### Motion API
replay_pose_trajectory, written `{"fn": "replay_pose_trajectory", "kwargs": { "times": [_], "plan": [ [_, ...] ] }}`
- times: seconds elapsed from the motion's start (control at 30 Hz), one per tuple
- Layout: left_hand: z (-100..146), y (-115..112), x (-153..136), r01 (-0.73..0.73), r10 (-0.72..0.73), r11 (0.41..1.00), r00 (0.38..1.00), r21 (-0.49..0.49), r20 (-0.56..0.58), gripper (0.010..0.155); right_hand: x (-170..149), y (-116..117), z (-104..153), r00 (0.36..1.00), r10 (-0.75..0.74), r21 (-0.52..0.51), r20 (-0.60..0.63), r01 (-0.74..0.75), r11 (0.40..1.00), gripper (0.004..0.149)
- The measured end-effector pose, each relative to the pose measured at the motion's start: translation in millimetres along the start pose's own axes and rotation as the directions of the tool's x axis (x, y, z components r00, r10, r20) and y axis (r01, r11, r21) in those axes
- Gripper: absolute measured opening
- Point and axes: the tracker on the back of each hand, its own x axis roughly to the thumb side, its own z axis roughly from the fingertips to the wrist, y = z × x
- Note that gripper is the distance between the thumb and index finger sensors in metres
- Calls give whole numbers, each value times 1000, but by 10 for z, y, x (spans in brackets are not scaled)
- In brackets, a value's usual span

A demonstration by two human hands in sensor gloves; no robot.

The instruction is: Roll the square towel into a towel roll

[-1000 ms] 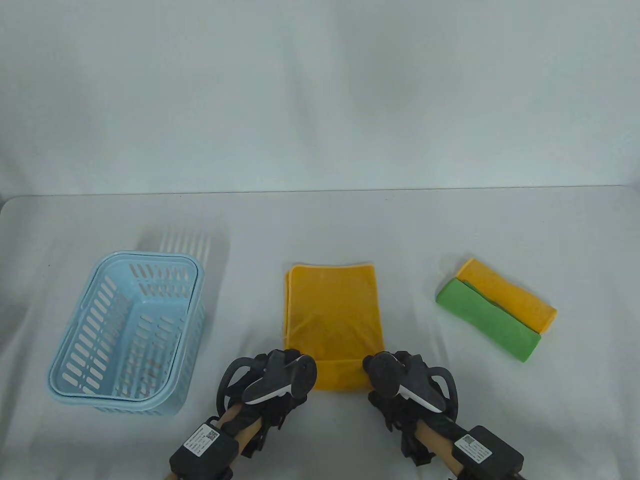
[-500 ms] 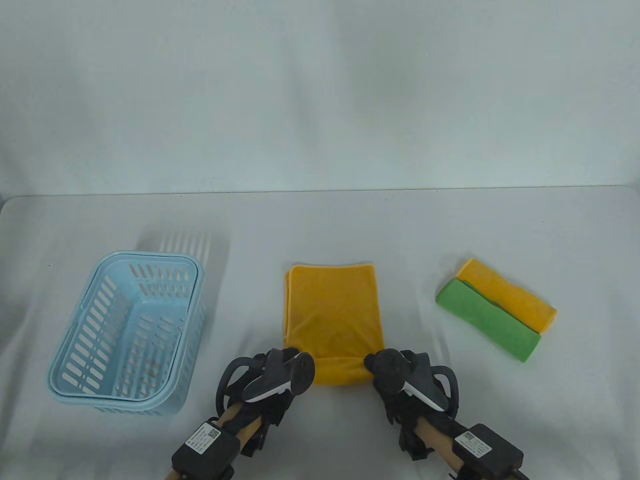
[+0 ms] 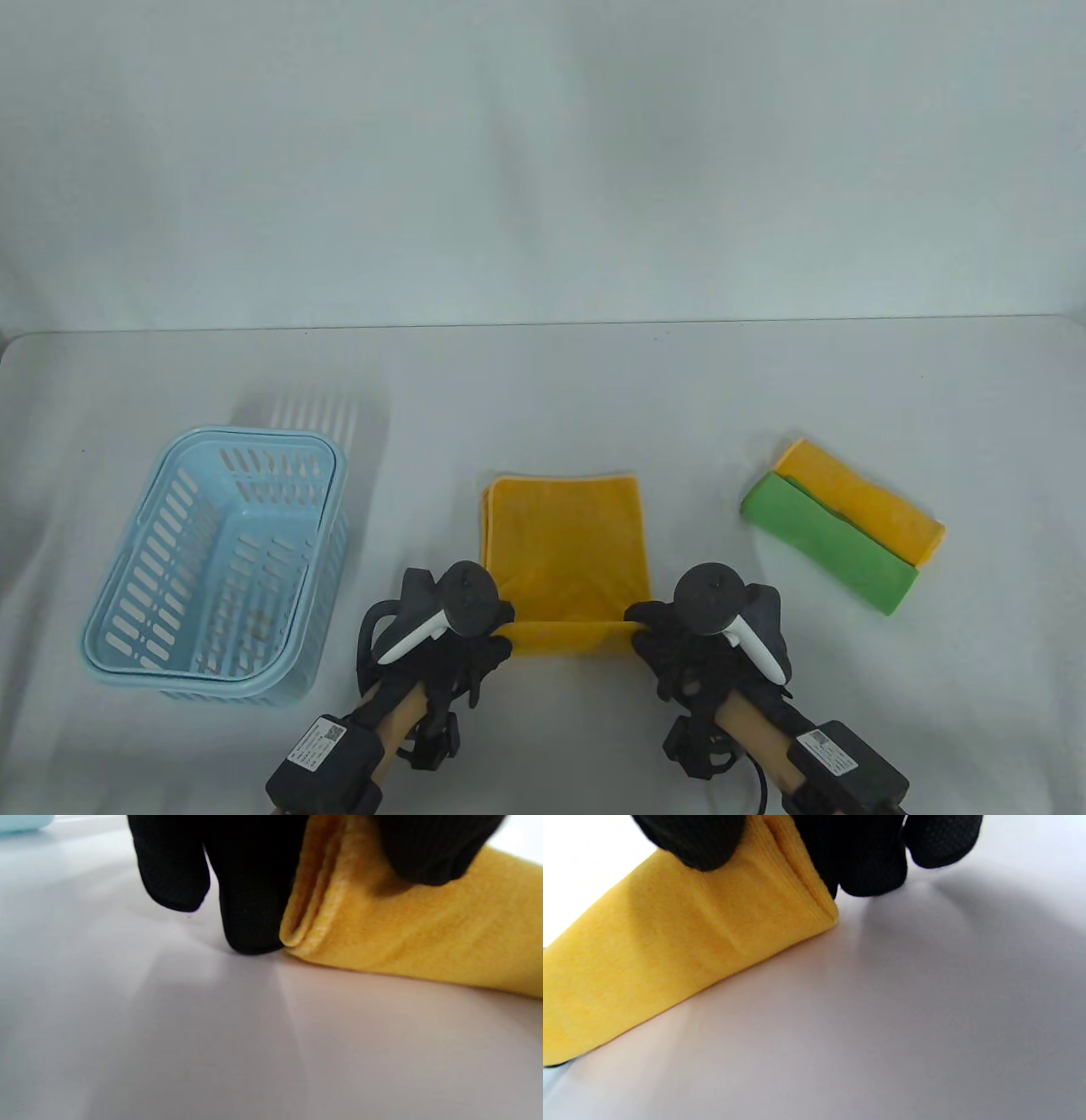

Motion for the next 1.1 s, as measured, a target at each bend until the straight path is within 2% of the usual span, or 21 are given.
{"fn": "replay_pose_trajectory", "kwargs": {
  "times": [0.13, 0.37, 0.6, 0.8, 0.97, 1.03, 1.1],
  "plan": [
    [-13, -20, -19, 4, -4, 999, 1000, -49, -10, 56, 2, 23, -7, 1000, -8, 20, -7, 8, 1000, 51],
    [-29, 4, -61, 67, -63, 997, 994, 40, -91, 57, -73, -34, -50, 998, -41, -73, -45, 38, 997, 56],
    [-30, 28, -132, 53, -41, 996, 988, 77, -150, 60, -139, -103, -54, 990, -119, -97, -79, 111, 989, 58],
    [15, 87, -131, 77, -54, 988, 985, 135, -164, 64, -100, -164, -16, 995, -91, -135, -51, 84, 987, 61],
    [124, 164, 36, 155, -134, 962, 985, 224, -108, 68, 45, -189, 82, 999, -41, -158, 30, 45, 986, 63],
    [174, 170, 136, 187, -180, 952, 982, 244, -51, 68, 123, -167, 119, 996, 0, -141, 85, 12, 990, 64],
    [203, 132, 253, 218, -236, 953, 969, 210, 70, 65, 209, -118, 154, 989, 59, -102, 137, -46, 994, 64]
  ]
}}
